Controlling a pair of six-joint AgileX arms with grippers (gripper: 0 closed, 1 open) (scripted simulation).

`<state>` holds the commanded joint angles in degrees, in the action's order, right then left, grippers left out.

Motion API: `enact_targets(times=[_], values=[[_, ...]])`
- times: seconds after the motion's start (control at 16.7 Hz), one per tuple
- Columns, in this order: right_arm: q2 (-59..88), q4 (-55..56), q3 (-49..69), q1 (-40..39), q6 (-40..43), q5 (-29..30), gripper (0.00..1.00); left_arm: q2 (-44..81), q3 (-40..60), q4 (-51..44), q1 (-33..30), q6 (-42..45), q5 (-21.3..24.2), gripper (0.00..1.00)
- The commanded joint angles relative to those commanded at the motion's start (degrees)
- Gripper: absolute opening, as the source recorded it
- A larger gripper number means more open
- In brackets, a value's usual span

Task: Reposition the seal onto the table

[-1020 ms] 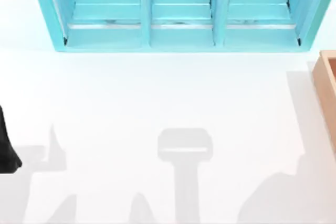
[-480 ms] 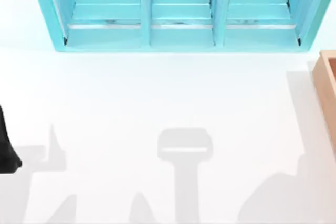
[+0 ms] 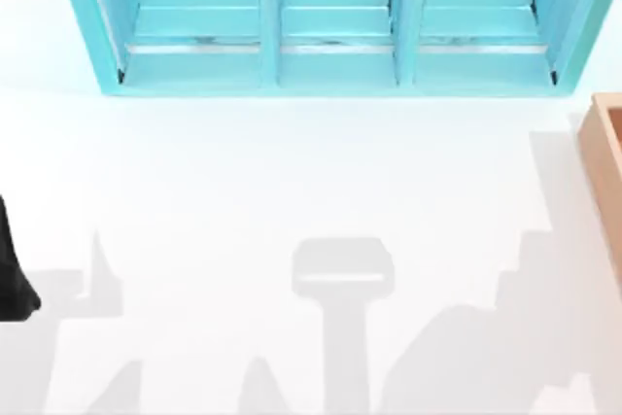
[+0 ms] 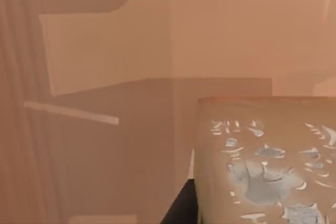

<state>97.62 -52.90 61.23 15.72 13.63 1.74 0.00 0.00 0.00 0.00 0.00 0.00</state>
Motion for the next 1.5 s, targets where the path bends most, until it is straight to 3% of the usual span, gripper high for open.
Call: enact_targets(times=[0.3,0.6,0.96,1.5], values=[[0.50,-11.37,11.95,-8.15,-13.99,0.70,0.00,0.00,0.00,0.00,0.00,0.00,0.00,1.00],[-0.19,-17.45,15.15,-16.14,-20.19,-0.05,0.00,0.00,0.00,0.00,0.00,0.00,0.00,1.00],[-7.14,-28.30,19.51,-25.29,-24.11,-1.31,0.00,0.00,0.00,0.00,0.00,0.00,0.00,1.00],[-5.80,-28.45,22.11,-27.31,-25.74,-1.63,0.00,0.00,0.00,0.00,0.00,0.00,0.00,1.00]])
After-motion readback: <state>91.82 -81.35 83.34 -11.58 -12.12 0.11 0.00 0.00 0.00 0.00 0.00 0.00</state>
